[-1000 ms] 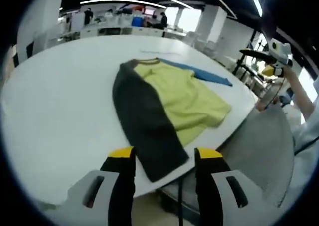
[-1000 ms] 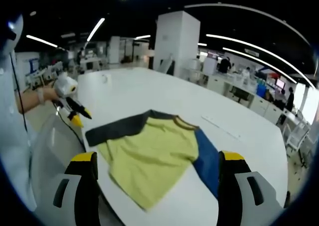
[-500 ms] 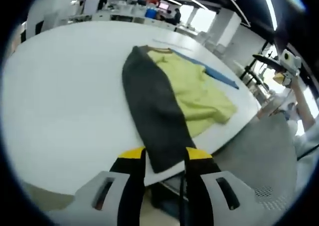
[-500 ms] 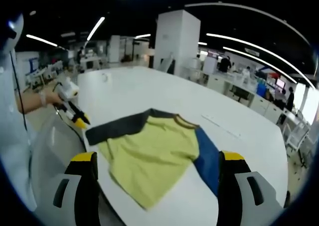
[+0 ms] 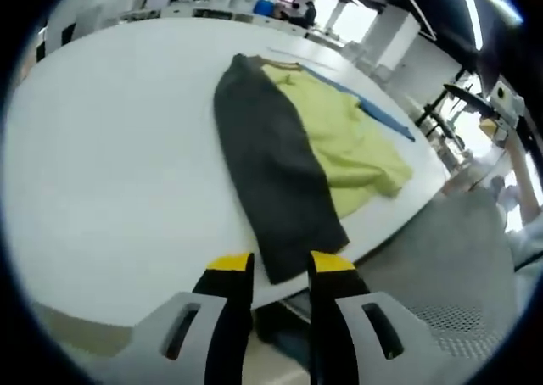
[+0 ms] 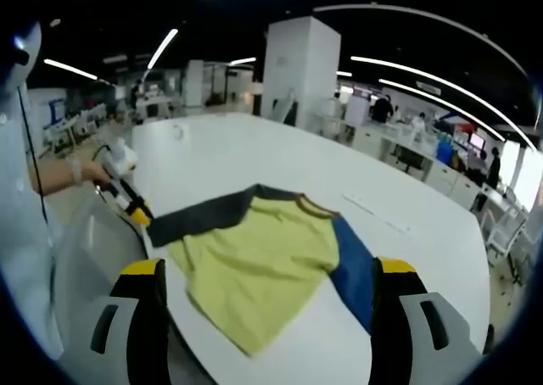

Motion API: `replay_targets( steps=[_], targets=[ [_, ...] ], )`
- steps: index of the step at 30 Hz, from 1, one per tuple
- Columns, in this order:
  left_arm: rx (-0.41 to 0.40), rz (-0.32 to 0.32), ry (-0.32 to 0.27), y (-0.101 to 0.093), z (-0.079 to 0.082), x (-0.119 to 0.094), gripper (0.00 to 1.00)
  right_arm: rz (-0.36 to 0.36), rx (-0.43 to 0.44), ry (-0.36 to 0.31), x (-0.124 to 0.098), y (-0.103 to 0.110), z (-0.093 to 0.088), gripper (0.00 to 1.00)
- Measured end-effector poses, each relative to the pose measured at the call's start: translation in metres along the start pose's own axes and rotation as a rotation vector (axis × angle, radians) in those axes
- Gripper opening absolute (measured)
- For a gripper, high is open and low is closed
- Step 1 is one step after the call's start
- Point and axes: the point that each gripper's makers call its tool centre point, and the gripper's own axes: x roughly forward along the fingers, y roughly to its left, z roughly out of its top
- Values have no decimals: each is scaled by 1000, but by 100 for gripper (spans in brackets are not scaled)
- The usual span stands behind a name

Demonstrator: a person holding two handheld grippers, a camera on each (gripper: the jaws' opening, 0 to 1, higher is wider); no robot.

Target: Fold the garment on the visible template until the final outline fits inside the template.

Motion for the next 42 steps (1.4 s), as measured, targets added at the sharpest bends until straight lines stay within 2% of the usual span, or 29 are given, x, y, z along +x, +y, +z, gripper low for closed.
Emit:
replay_targets(
  steps=[4, 13, 17, 25, 32, 38, 42],
  targets=[
    [14, 21, 21, 5, 0, 3, 15, 5, 0, 2, 1, 1, 0, 100],
    [27, 0, 35, 1, -1, 6, 8, -1, 1, 0, -2, -1, 1, 98],
    [27, -5, 31, 2, -1, 6, 1, -4, 6, 2, -2, 0, -2, 98],
    [21, -2, 36, 1, -1, 5, 0, -18, 17, 2, -3, -3, -5, 100],
    [42, 27, 23, 8, 8, 2, 0, -20, 18, 4, -5, -3, -6, 100],
    [62, 99, -26, 25, 24, -5, 0, -22, 23, 2, -5, -3, -7, 100],
    [69, 122, -26, 35, 27, -8, 0, -23, 25, 2, -6, -3, -7, 100]
  ],
)
